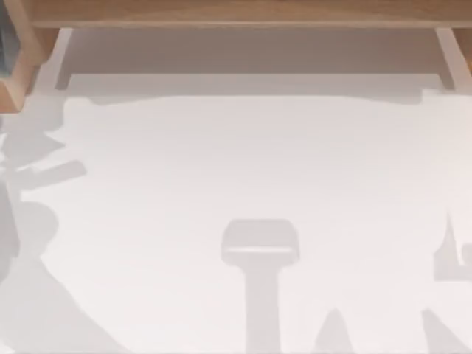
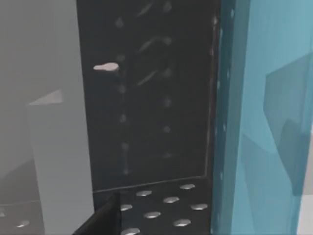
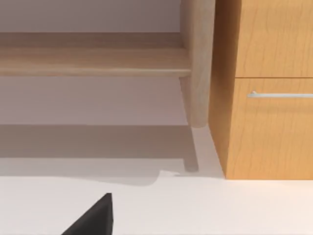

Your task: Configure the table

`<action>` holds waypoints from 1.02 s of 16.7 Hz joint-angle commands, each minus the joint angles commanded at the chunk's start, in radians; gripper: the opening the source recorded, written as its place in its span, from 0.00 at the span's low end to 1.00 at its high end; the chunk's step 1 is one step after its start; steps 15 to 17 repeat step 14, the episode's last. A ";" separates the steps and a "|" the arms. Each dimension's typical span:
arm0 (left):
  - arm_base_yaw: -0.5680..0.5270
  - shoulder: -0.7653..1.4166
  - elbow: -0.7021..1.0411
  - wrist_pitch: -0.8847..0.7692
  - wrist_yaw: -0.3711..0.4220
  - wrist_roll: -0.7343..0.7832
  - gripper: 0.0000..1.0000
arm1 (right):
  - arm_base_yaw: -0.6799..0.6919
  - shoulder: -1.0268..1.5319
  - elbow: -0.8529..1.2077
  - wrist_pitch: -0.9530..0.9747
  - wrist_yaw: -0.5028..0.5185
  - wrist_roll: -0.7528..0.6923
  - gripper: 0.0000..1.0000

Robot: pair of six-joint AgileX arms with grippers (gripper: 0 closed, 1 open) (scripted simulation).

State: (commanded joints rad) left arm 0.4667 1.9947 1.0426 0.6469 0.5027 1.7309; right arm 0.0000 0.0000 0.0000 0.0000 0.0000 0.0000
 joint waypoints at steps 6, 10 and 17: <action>0.016 -0.035 -0.032 0.011 0.011 0.002 1.00 | 0.000 0.000 0.000 0.000 0.000 0.000 1.00; 0.047 -0.101 -0.119 0.033 0.041 0.010 1.00 | 0.000 0.000 0.000 0.000 0.000 0.000 1.00; 0.073 -0.132 -0.193 0.047 0.065 0.025 1.00 | 0.000 0.000 0.000 0.000 0.000 0.000 1.00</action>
